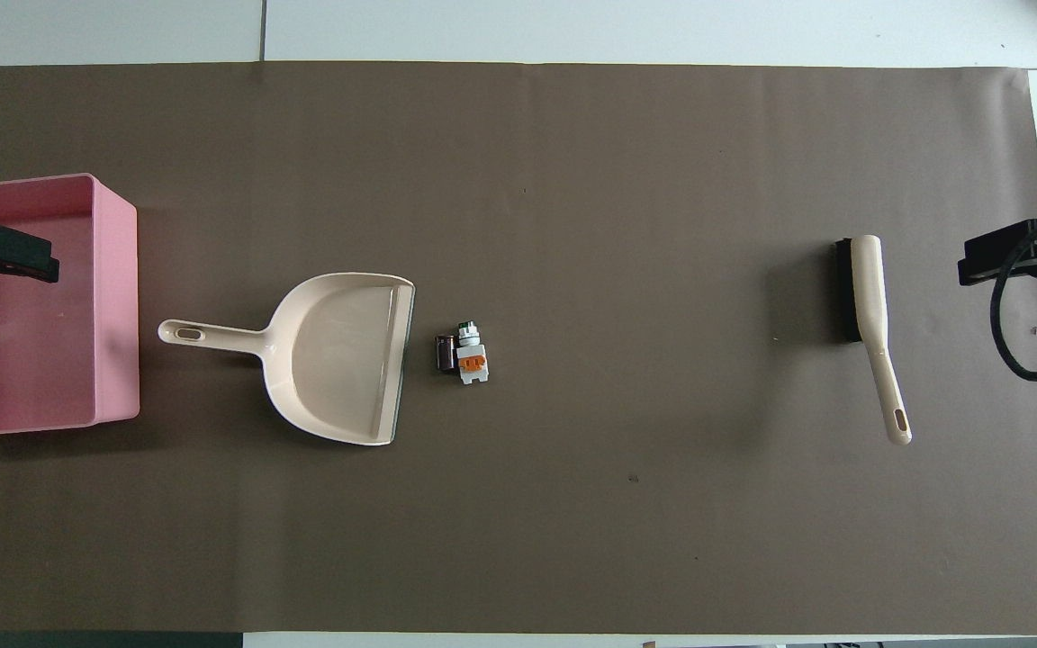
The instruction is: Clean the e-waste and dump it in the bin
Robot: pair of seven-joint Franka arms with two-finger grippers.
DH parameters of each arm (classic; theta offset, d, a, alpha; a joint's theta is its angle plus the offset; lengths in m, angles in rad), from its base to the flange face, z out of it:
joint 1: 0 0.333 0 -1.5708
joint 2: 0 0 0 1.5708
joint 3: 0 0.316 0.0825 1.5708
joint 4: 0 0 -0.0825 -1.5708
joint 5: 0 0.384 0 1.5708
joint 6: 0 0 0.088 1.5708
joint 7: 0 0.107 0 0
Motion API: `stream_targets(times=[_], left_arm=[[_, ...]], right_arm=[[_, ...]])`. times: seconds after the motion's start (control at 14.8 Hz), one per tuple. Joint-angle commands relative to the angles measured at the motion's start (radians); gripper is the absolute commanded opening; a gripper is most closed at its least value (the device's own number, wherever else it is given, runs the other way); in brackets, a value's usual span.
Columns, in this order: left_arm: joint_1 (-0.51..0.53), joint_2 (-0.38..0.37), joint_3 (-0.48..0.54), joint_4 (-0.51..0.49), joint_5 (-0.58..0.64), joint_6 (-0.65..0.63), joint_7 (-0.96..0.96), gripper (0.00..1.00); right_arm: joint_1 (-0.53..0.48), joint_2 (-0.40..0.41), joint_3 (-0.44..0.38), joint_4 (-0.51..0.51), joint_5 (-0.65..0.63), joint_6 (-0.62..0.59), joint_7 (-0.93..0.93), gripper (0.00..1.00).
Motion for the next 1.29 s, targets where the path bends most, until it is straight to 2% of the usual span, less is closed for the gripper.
stream_targets(times=[0.0, 0.47, 0.68, 0.88, 1.02, 1.22], left_arm=[[0.006, -0.025, 0.001, -0.031, -0.006, 0.024, 0.005, 1.00], [0.006, -0.022, 0.001, -0.026, -0.008, 0.067, -0.008, 1.00], [0.005, -0.022, -0.001, -0.029, -0.008, 0.067, -0.008, 1.00], [0.013, -0.024, 0.001, -0.032, -0.009, 0.081, 0.009, 1.00], [0.016, -0.024, -0.001, -0.040, -0.015, 0.102, 0.084, 1.00], [0.002, -0.036, -0.002, -0.080, -0.019, 0.127, 0.364, 1.00]], right_arm=[[-0.011, -0.002, 0.004, -0.004, -0.001, 0.002, -0.026, 0.99], [-0.011, -0.003, 0.002, -0.006, -0.001, -0.001, -0.025, 0.99], [-0.009, -0.023, 0.002, -0.047, -0.001, 0.006, -0.015, 0.99], [-0.012, -0.023, 0.001, -0.047, -0.001, 0.020, -0.028, 0.99], [-0.031, -0.047, 0.001, -0.110, -0.001, 0.057, -0.029, 0.99], [-0.032, -0.127, -0.002, -0.332, -0.001, 0.237, -0.032, 0.99]])
